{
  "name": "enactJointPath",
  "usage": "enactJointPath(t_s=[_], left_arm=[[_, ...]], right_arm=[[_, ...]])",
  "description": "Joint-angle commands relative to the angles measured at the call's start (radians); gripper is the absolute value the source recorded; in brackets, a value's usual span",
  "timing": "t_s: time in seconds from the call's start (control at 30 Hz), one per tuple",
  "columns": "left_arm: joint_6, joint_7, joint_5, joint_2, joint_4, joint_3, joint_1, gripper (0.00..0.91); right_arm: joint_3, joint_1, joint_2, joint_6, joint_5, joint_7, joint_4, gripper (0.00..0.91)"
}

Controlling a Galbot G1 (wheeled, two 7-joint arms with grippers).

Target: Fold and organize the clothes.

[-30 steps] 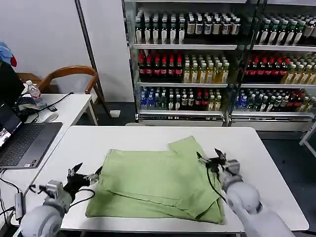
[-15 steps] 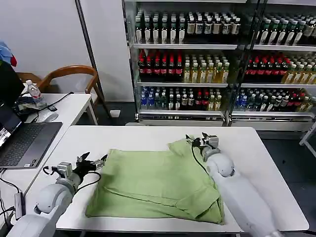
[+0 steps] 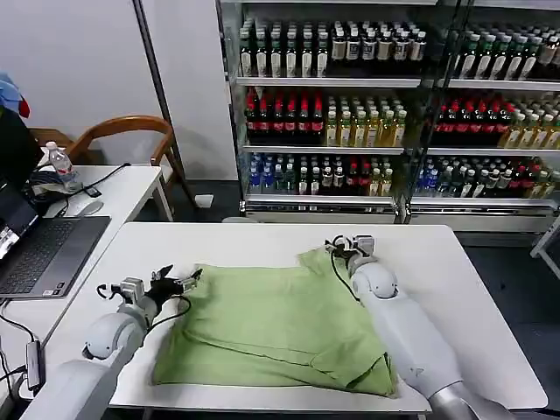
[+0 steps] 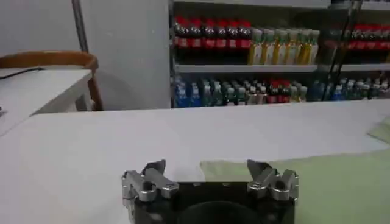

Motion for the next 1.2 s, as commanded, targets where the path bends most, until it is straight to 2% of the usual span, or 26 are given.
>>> enactJointPath(t_s=[0.03,0.3,0.63,0.67,0.7,0.73,0.77,0.8,0.87,1.2], left_arm=[[-0.008,0.005,-0.003,-0.004,0.055,0.050,-0.065,0.907],[0.010,-0.007,-0.002,-0.001,0.069,0.077,-0.094,0.907],[0.034,-0.040,0.034,-0.027,0.189,0.106,-0.155,0.907],[0.040,-0.041,0.040,-0.026,0.193,0.107,-0.157,0.191],[0.042,-0.041,0.043,-0.026,0.195,0.107,-0.158,0.040],[0.041,-0.033,0.043,-0.025,0.198,0.107,-0.160,0.040],[0.041,-0.032,0.044,-0.025,0.198,0.108,-0.161,0.040],[0.040,-0.033,0.044,-0.025,0.196,0.111,-0.160,0.040],[0.042,-0.031,0.043,-0.026,0.187,0.112,-0.156,0.040],[0.037,-0.019,0.041,-0.031,0.181,0.115,-0.154,0.040]], right_arm=[[0.005,0.021,0.022,-0.002,0.001,0.001,-0.040,0.907],[0.011,0.019,0.019,-0.006,0.002,0.004,-0.045,0.907],[0.018,0.018,0.015,-0.011,0.017,0.000,-0.032,0.907],[0.018,0.018,0.015,-0.011,0.018,-0.002,-0.033,0.907],[0.019,0.017,0.015,-0.012,0.019,-0.003,-0.032,0.846],[0.017,0.017,0.015,-0.012,0.020,-0.005,-0.032,0.605],[0.017,0.017,0.015,-0.012,0.019,-0.007,-0.033,0.222],[0.017,0.017,0.015,-0.012,0.019,-0.009,-0.035,0.050],[0.018,0.018,0.016,-0.011,0.019,-0.014,-0.040,0.000],[0.019,0.017,0.017,-0.017,0.016,-0.024,-0.037,0.000]])
